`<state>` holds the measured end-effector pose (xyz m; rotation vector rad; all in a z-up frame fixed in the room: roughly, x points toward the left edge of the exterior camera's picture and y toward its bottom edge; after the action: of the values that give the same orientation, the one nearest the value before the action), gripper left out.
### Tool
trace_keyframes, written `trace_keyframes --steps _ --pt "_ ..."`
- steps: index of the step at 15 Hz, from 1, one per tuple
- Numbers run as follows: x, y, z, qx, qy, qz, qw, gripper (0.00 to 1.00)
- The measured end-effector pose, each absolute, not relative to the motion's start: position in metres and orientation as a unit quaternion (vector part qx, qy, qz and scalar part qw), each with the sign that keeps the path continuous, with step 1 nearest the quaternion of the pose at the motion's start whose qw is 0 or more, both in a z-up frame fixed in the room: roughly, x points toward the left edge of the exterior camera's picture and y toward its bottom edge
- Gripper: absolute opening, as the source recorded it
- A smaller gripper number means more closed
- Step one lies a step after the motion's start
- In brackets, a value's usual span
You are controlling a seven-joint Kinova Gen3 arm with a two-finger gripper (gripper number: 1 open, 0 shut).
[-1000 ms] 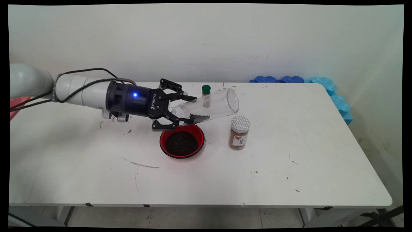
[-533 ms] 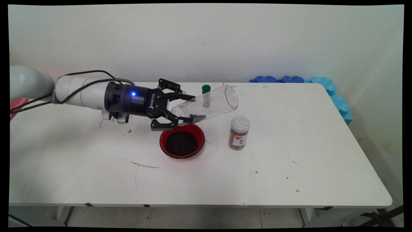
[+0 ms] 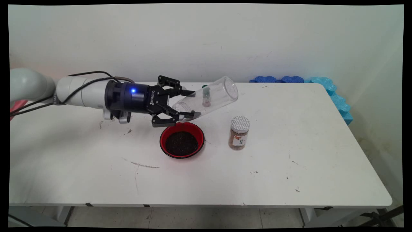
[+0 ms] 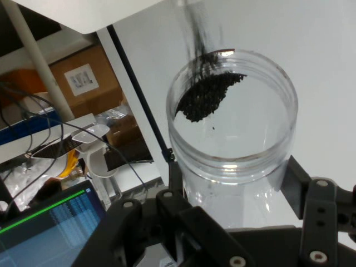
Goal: Pour the black seasoning powder in the red bowl
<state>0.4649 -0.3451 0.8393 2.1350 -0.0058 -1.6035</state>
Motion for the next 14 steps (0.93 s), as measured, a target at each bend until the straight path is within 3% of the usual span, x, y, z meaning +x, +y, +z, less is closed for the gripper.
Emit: trace_keyframes --steps 14 --pt "0.4662 -0.3473 0.8376 0.762 0.030 -0.603 0.233 0.00"
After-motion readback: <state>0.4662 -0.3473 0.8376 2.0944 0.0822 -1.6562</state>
